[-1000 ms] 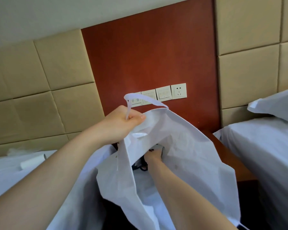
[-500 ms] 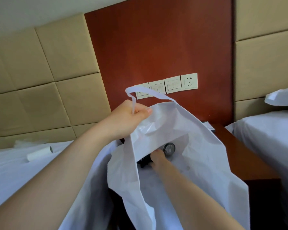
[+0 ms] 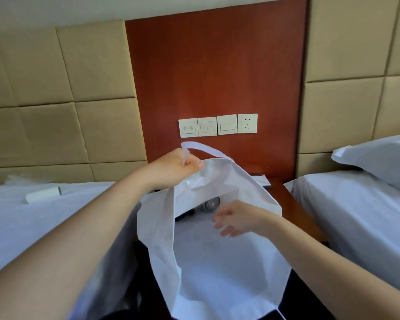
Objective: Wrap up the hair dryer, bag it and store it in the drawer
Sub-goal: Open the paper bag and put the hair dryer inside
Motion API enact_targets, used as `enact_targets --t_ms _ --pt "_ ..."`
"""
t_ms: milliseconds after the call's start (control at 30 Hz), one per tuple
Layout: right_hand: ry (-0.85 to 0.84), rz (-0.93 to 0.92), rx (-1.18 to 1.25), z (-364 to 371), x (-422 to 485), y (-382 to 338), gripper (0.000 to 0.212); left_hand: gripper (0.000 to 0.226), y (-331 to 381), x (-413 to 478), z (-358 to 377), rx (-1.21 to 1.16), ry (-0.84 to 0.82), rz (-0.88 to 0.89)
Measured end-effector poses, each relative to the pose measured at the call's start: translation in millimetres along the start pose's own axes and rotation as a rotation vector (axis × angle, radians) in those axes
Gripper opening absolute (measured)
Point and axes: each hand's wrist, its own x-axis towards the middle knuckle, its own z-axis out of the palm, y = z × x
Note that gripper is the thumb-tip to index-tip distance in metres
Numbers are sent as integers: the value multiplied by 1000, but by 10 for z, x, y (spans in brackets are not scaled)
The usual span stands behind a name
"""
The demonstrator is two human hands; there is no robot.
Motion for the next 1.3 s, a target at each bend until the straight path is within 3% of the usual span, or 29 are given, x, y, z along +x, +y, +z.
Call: enact_targets --t_ms 200,333,467,533,633,700,767,867,933,1000,1133,1300 --pt "13 -70 -170 -382 -883 -223 19 28 281 -241 11 111 -258 -12" --pt "-17 -56 -240 -533 -1290 -288 21 40 360 -332 86 225 -366 -18" --pt "27 -42 -268 -619 -1472 -274 22 12 366 -394 227 230 -551 -108" --pt "63 -13 -275 -663 -1460 -237 24 37 312 -429 248 178 -616 -193" --pt "132 33 -271 -687 -1323 -151 26 37 134 -453 308 115 -625 -287" --pt "226 29 -284 -683 -1125 -52 26 34 -98 -456 433 45 -566 -366" --pt "360 20 -350 -673 -879 75 27 27 -428 -453 657 -18 -401 -425" --pt "457 57 -405 -642 -554 287 28 28 -942 -460 1130 -214 104 -543" --pt "456 112 -362 -585 -386 453 33 45 -1168 -563 1445 -370 456 -729" --pt "446 186 -305 -494 -255 637 49 65 -1320 -714 1724 -499 659 -867" --pt "396 235 -54 -279 -83 896 54 79 -1574 -885 2142 -771 744 -1017" --pt "367 112 270 -65 -85 1070 33 50 -1589 -873 2377 -960 689 -988"
